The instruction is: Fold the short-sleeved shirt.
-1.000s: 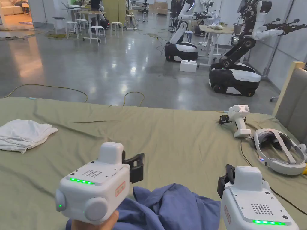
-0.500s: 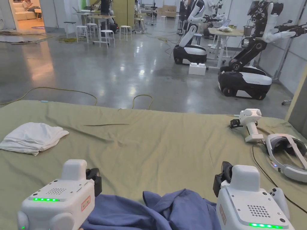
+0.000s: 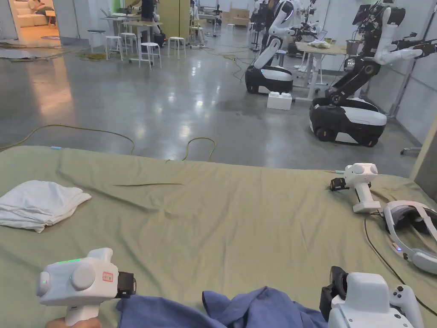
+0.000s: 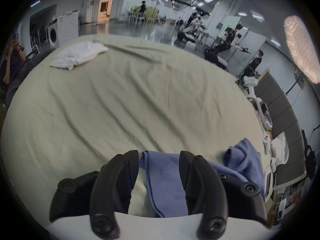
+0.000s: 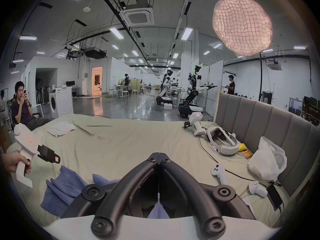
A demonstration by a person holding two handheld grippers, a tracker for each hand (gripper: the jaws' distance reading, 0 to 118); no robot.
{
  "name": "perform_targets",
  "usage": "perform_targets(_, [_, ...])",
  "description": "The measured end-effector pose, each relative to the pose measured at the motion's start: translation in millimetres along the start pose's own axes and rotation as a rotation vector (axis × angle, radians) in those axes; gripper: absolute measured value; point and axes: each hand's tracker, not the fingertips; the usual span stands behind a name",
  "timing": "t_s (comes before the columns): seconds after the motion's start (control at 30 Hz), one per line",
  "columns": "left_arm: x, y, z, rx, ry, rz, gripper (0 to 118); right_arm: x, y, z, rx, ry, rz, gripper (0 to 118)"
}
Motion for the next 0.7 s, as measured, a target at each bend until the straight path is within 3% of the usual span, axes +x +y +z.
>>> perform_targets(0.2, [15.1,-20.5,-33.4,-0.155,0.107,-0.039,59,12.0,-8.8,-13.8,-0.041,-0.02,0.019,0])
perform_targets(0.37, [47.5,-37.6,-14.2,-0.042,0.17,-0.14,55,24.3,-21.6,-25.5,-0.094,-0.036,0.023,0])
perform_targets(0.4, [54.3,-40.5,-13.7,-0.039,0.184,-0.179,50,26.6,-23.1,-29.7,-0.116,-0.043,0.026,0])
perform_targets(0.47, [59.2,-40.8,-22.0,-0.032,0.156,-0.263,20,33.3,-24.7,-43.6,-0.199,-0.041,0.03,0])
perform_targets(0.5, [63.2,-41.8,-23.3,-0.031,0.174,-0.296,11,36.5,-25.5,-49.7,-0.225,-0.042,0.025,0])
perform_targets(0.63, [55.3,-39.4,-29.4,0.001,0.137,-0.313,6,58.9,-34.9,-86.4,-0.391,-0.004,-0.002,10])
perform_targets(0.7, [51.8,-37.9,-19.0,0.043,0.127,-0.271,6,68.9,-41.3,-104.7,-0.47,0.004,-0.014,28])
